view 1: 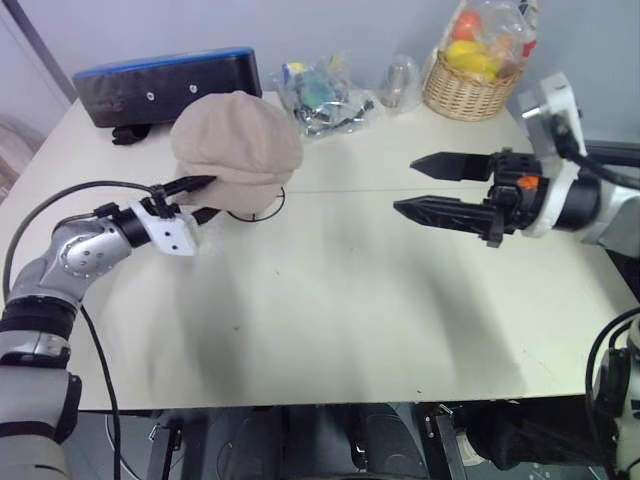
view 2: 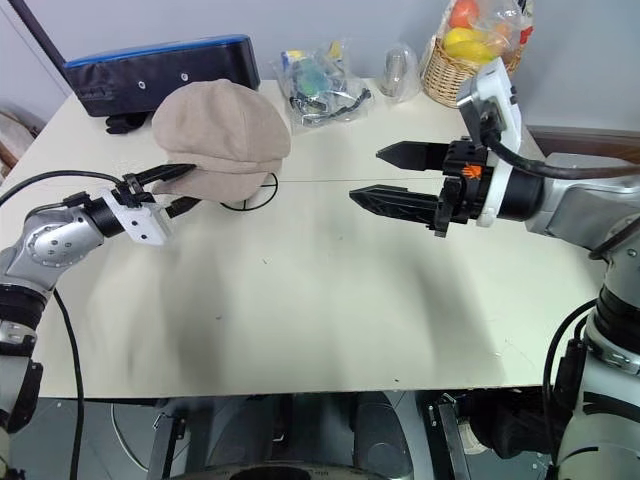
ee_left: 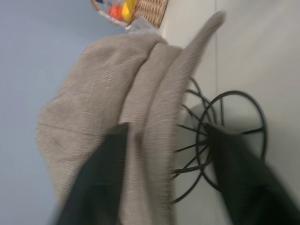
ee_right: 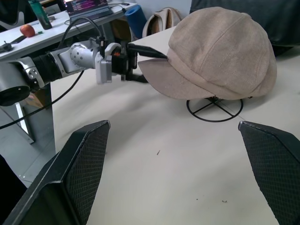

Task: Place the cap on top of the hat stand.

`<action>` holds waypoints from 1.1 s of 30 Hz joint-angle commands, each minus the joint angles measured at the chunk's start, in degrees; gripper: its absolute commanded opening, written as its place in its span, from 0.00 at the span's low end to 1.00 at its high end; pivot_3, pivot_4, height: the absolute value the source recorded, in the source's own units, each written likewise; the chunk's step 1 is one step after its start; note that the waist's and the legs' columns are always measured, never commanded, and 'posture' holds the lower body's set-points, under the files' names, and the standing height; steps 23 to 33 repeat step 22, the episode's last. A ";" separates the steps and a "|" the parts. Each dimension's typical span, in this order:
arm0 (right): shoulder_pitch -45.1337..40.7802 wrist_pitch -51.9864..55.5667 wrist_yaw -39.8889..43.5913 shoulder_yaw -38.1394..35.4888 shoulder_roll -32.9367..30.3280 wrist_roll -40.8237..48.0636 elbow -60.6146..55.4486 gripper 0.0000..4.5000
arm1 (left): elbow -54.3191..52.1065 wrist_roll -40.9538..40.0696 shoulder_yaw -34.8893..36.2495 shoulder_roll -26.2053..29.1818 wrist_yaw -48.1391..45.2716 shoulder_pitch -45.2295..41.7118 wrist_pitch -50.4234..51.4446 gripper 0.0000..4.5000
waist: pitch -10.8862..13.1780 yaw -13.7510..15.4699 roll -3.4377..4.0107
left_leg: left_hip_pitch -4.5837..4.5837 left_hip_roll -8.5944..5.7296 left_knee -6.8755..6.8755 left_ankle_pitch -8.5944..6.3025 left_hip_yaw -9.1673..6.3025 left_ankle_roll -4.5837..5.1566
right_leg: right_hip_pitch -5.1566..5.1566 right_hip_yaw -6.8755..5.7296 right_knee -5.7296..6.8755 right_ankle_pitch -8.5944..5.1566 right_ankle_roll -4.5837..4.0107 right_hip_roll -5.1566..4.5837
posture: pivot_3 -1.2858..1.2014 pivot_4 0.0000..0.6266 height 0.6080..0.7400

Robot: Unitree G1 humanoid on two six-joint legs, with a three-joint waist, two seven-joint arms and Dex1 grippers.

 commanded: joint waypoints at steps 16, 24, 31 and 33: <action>0.58 -12.80 12.50 5.81 -9.12 -11.05 11.57 1.00 | -44.99 -68.73 40.22 16.81 -29.34 34.73 85.90 1.00 | 0.07 -0.15 0.06 | 0.02 0.31 -0.04 0.00 0.11 0.00 | -0.04 0.00 -0.17 -0.13 -0.21 0.01 | 0.52 0.24 1.00; -2.69 -14.82 15.97 8.24 -9.29 -13.88 16.74 1.00 | -36.58 -68.69 48.00 21.49 -38.63 33.00 93.49 1.00 | 0.11 -0.27 0.13 | 0.02 0.16 -0.11 0.00 0.15 0.00 | -0.10 0.00 -0.18 -0.16 -0.27 0.11 | 0.52 0.24 1.00; -2.69 -14.82 15.97 8.24 -9.29 -13.88 16.74 1.00 | -36.58 -68.69 48.00 21.49 -38.63 33.00 93.49 1.00 | 0.11 -0.27 0.13 | 0.02 0.16 -0.11 0.00 0.15 0.00 | -0.10 0.00 -0.18 -0.16 -0.27 0.11 | 0.52 0.24 1.00; -2.69 -14.82 15.97 8.24 -9.29 -13.88 16.74 1.00 | -36.58 -68.69 48.00 21.49 -38.63 33.00 93.49 1.00 | 0.11 -0.27 0.13 | 0.02 0.16 -0.11 0.00 0.15 0.00 | -0.10 0.00 -0.18 -0.16 -0.27 0.11 | 0.52 0.24 1.00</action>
